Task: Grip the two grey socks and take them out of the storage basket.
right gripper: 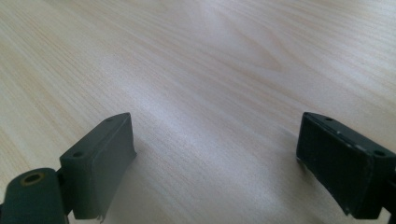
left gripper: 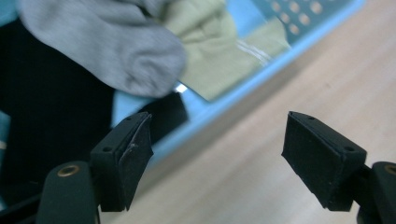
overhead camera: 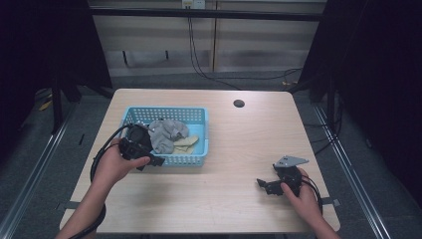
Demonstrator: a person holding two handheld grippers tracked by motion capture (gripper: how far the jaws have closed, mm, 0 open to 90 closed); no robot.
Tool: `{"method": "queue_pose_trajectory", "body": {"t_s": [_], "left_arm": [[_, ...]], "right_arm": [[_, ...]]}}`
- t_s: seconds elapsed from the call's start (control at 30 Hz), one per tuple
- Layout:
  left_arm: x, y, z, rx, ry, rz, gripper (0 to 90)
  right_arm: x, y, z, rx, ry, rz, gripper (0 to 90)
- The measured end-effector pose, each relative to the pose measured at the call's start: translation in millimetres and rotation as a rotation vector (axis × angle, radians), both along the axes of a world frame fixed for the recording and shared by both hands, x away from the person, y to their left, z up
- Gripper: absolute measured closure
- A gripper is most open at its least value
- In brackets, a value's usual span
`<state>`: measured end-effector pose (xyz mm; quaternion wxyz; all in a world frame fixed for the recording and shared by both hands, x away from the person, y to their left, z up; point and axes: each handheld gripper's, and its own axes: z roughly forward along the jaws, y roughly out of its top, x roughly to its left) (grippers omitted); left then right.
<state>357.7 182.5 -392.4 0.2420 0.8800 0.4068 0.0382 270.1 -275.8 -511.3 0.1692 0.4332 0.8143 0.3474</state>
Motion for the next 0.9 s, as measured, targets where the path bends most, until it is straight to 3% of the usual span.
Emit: {"method": "queue_pose_trajectory", "body": {"t_s": [0.17, 0.33, 0.57, 0.9], "left_arm": [[8.1, -6.3, 7.2, 0.001, 0.007, -0.016, 23.1], [26.0, -7.7, 9.6, -0.001, -0.002, 0.017, 23.1], [54.9, -1.8, -2.6, 0.034, -0.024, 0.062, 26.4], [76.9, 0.8, -26.5, 0.061, -0.057, 0.097, 32.6]], "right_arm": [[0.0, 0.0, 0.0, 0.000, 0.000, 0.000, 10.7], [0.1, 0.1, 0.1, -0.003, 0.000, -0.001, 10.7], [0.3, 0.4, 0.1, 0.000, 0.003, -0.002, 10.7], [1.5, 0.4, -0.3, 0.000, -0.007, 0.008, 10.7]]}}
